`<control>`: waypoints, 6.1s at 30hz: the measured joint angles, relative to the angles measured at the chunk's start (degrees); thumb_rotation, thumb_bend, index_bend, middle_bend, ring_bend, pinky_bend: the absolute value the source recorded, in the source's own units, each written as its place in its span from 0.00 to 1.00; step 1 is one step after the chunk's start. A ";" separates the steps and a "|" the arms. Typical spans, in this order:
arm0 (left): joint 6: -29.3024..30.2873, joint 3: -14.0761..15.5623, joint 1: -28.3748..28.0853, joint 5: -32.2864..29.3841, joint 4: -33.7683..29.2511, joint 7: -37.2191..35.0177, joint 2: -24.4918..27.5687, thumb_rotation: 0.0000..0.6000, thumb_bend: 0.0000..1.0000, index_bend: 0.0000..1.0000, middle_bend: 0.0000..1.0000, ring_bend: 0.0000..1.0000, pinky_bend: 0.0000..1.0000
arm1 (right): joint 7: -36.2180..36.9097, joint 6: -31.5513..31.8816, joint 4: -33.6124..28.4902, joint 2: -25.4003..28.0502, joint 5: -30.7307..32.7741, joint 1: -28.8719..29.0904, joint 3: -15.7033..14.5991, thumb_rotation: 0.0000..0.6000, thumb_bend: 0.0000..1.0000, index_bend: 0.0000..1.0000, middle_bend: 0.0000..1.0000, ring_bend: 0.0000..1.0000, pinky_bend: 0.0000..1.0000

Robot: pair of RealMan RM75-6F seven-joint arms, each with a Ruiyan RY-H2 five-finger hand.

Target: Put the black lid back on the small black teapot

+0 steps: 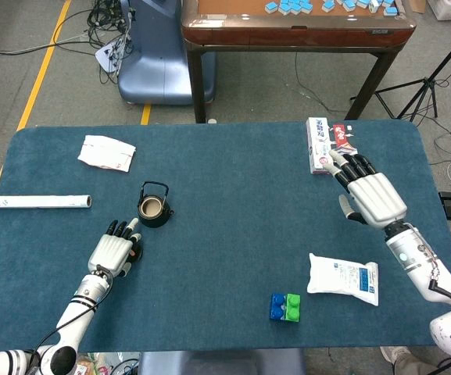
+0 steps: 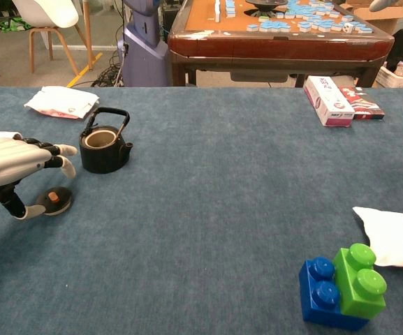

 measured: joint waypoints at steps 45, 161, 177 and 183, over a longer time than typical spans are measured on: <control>-0.61 2.70 -1.39 -0.41 4.04 -4.63 -1.06 1.00 0.31 0.21 0.00 0.00 0.00 | -1.32 0.00 -0.14 -0.46 0.79 0.28 -1.11 1.00 0.62 0.08 0.00 0.00 0.00; -3.73 -3.81 -13.58 -8.45 -10.56 0.76 10.35 1.00 0.31 0.33 0.00 0.00 0.00 | 0.67 -2.52 3.40 -2.48 3.87 2.88 0.23 1.00 0.62 0.08 0.00 0.00 0.00; -11.38 -4.62 -20.91 -13.13 -2.03 -2.76 8.45 1.00 0.31 0.33 0.00 0.00 0.00 | 1.67 -4.60 6.53 -3.21 5.83 4.37 1.12 1.00 0.62 0.08 0.00 0.00 0.00; -13.88 -4.46 -22.50 -13.35 1.27 -5.33 8.04 1.00 0.31 0.33 0.00 0.00 0.00 | 1.83 -5.80 8.19 -3.83 6.77 5.13 1.28 1.00 0.62 0.08 0.00 0.00 0.00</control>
